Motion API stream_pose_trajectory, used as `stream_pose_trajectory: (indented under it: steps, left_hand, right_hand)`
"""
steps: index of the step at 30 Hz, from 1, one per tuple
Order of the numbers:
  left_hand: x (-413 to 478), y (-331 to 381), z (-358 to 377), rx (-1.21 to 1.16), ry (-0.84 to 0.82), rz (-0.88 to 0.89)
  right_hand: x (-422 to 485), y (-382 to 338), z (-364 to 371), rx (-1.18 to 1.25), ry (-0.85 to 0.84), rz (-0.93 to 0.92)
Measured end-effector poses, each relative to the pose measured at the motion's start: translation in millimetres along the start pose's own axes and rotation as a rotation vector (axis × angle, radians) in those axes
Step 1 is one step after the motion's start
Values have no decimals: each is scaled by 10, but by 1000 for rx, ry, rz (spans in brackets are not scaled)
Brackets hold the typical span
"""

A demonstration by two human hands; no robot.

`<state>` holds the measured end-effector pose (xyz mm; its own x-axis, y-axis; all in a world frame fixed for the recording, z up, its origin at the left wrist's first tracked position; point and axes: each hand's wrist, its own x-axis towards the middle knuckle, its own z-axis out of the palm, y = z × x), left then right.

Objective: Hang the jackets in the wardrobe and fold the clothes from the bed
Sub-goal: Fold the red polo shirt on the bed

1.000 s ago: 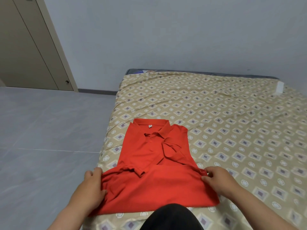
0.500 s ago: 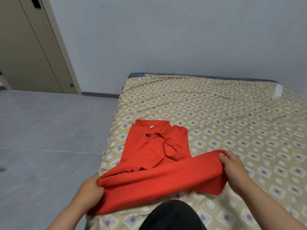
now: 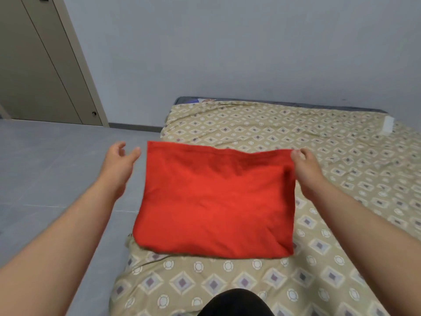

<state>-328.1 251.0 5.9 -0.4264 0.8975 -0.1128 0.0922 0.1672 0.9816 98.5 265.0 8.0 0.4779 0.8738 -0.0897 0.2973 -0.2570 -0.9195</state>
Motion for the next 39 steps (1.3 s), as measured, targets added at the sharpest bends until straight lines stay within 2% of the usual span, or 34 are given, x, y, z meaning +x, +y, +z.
stream_pose_trajectory:
  steps: [3, 7, 10, 12, 15, 16, 18, 22, 28, 30, 32, 35, 39]
  left_hand:
    - [-286, -489, 69, 327, -36, -23]
    - [-882, -1350, -14, 548, -194, -222]
    - [-999, -1701, -101, 611, -169, -255]
    - [-964, -1657, -90, 392, -145, -425]
    - [-821, -1453, -64, -190, -129, -847]
    - [-785, -1375, -70, -298, -112, -931]
    - [-755, -1224, -80, -361, -123, -981]
    - [-843, -731, -13, -560, -100, -839]
    - [-999, 293, -239, -857, 38, -461]
    - [-1085, 643, -340, -958, 33, -336]
    - [-1169, 949, -378, -1023, 19, -248]
    - [-1225, 1202, -351, -1053, 4, -200]
    - [-1069, 1126, -188, -1032, -26, -265]
  right_hand:
    - [-261, 392, 139, -255, -64, 53]
    - [-862, 1251, 38, -473, -108, 344]
    - [-1202, 1489, -3, -353, -166, 393]
    - [-1274, 1515, 35, -186, -244, 449]
    - [-1212, 1390, 98, 89, -237, 559]
    - [-1190, 1288, 106, 169, -218, 580]
    - [-1178, 1045, 88, 252, -190, 610]
    - [-1136, 543, -115, 357, -187, 528]
    - [-1205, -328, -645, 382, -16, 190]
    - [-1260, -554, -771, 467, 13, 101]
    - [-1300, -733, -848, 598, 14, 90]
    - [-1317, -863, -835, 748, -34, 132]
    - [-1144, -781, -646, 754, -171, 154]
